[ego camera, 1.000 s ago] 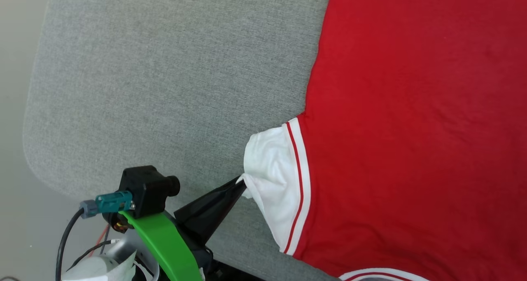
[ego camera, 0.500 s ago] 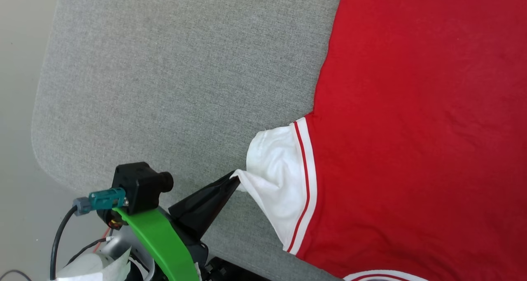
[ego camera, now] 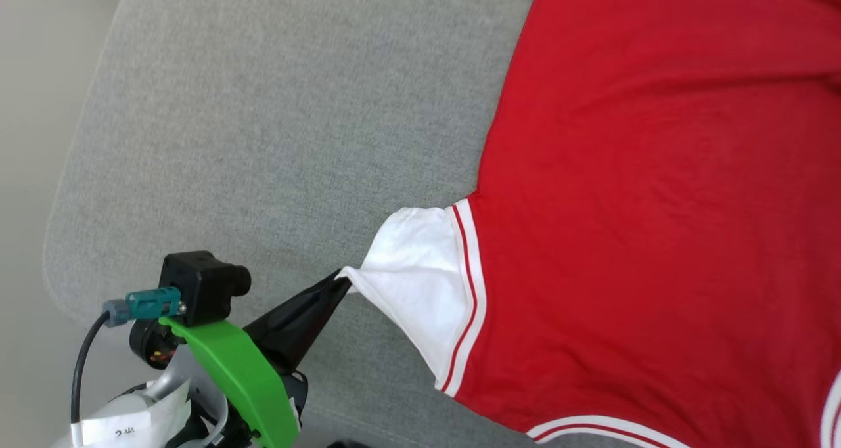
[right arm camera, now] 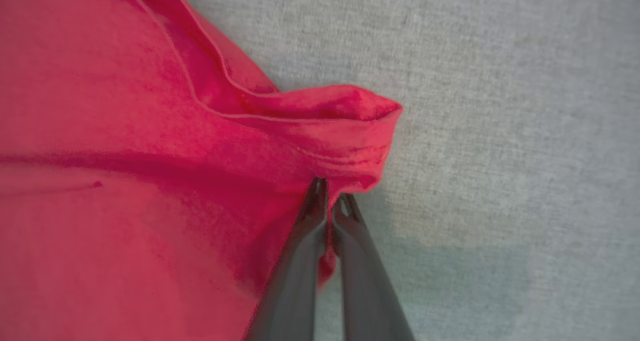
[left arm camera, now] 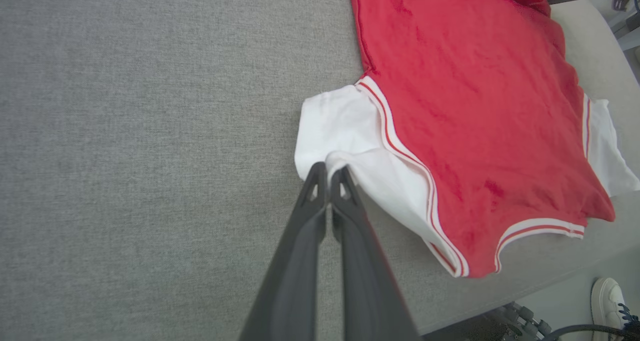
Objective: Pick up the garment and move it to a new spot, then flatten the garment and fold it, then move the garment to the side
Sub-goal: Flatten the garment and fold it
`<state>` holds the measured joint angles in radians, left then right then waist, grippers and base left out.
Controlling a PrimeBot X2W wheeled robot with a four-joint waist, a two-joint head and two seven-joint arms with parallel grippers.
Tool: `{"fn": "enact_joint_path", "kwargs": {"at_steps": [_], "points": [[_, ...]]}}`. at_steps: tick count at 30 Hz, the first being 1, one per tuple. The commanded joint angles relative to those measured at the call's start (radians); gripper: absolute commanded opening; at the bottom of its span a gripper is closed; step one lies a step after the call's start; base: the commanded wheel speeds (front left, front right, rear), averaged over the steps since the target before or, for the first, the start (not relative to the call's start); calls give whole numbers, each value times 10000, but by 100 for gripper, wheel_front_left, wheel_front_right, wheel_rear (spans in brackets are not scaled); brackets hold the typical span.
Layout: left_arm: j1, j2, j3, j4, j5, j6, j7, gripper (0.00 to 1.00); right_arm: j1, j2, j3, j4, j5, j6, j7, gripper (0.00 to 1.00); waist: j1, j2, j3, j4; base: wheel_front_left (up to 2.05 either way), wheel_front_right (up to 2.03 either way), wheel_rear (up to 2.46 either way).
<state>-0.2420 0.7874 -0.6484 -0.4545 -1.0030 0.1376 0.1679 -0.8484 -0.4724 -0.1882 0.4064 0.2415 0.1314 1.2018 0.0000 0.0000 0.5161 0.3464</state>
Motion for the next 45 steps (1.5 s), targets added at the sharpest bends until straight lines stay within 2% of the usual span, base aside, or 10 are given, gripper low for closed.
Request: {"fn": "enact_joint_path", "kwargs": {"at_steps": [1,5,6,14,17,26,37,38,39,45], "points": [[150,78,57,90,-163,92,-21,0,963,151,-26,278,30,-7,101,0,0,0,-1108,-736,0,0,0],[475,65,145,225,-483,195,-113,0,2017,380,-85,-38,193,-7,-25,0,0,0,-1839,-1141,0,0,0],[760,133,285,506,-732,261,-235,0,3025,419,187,-439,476,-7,-218,0,0,0,-2424,-1516,0,0,0],[1417,112,421,1083,-1010,408,-653,0,5001,457,322,-1624,1048,-7,-860,0,0,0,-3561,-2293,0,0,0],[1688,43,467,1239,-1107,470,-870,0,5764,757,79,-2392,1259,-7,-907,0,0,0,-3979,-2623,0,0,0],[1797,-197,302,1335,-1047,514,-998,0,8196,1648,-1013,-4664,1506,-7,-503,0,0,0,-4404,-2752,0,0,0],[1315,-577,-95,1513,-854,393,-691,0,9186,2193,-1133,-4376,1353,-7,-715,0,0,0,-4399,-2563,0,0,0],[1321,-608,-125,1518,-879,379,-669,0,9232,2109,-1035,-4372,1425,-7,-729,45,0,0,-4457,-2538,0,0,0],[1332,-621,-140,1518,-896,381,-655,0,9247,2040,-981,-4396,1514,-7,-730,100,0,0,-4496,-2525,0,0,0],[1295,-603,-179,1427,-895,360,-585,0,8690,1553,-790,-5108,2178,-7,-627,100,0,0,-4548,-2323,0,0,0]]}}
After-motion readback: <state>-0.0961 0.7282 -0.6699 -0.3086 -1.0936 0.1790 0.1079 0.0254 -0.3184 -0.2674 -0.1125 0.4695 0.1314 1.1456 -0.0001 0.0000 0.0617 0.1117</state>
